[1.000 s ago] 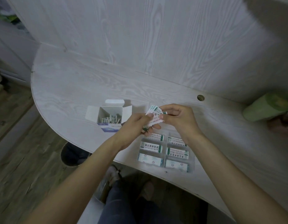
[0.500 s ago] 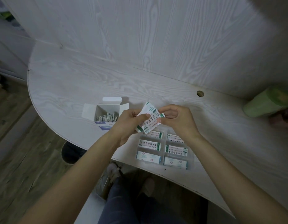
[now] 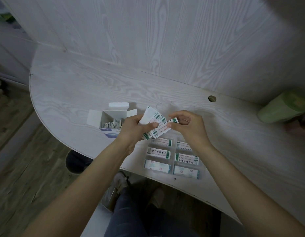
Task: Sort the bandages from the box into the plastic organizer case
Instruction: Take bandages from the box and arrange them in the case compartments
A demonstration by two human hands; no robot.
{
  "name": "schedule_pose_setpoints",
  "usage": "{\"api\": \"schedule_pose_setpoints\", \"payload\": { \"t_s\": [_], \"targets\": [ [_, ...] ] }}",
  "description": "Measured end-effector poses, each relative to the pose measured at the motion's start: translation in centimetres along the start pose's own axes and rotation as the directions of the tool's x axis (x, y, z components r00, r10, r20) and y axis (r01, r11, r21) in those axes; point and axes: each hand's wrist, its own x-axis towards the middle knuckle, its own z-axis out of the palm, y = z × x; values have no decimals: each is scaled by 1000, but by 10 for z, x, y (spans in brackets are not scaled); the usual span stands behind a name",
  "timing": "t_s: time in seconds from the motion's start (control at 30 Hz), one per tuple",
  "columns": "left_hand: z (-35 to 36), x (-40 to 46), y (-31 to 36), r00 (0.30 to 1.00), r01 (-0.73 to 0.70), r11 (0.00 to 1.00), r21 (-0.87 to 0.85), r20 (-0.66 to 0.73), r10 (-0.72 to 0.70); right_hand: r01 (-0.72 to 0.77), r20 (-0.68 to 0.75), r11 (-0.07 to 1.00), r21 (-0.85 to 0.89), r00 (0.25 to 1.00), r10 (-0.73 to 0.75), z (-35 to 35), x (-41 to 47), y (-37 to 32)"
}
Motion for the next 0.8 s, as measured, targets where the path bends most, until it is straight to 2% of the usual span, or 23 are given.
{"api": "schedule_pose_setpoints", "payload": {
  "t_s": [0.27,0.5,0.63,0.8],
  "targets": [
    [7,-1,-7,995,12,1000,5,99,-13,-157,38,986,59,987,155,2,1,8],
    [5,5,-8,1000,-7,998,58,13,6,-145,50,988,59,989,142,2,1,11],
    [8,7,-8,1000,17,998,67,19,-19,-140,76,990,34,988,137,2,-1,8],
    [8,9,-8,998,31,999,28,52,-33,-152,28,988,34,988,151,-2,1,13]
  ]
}}
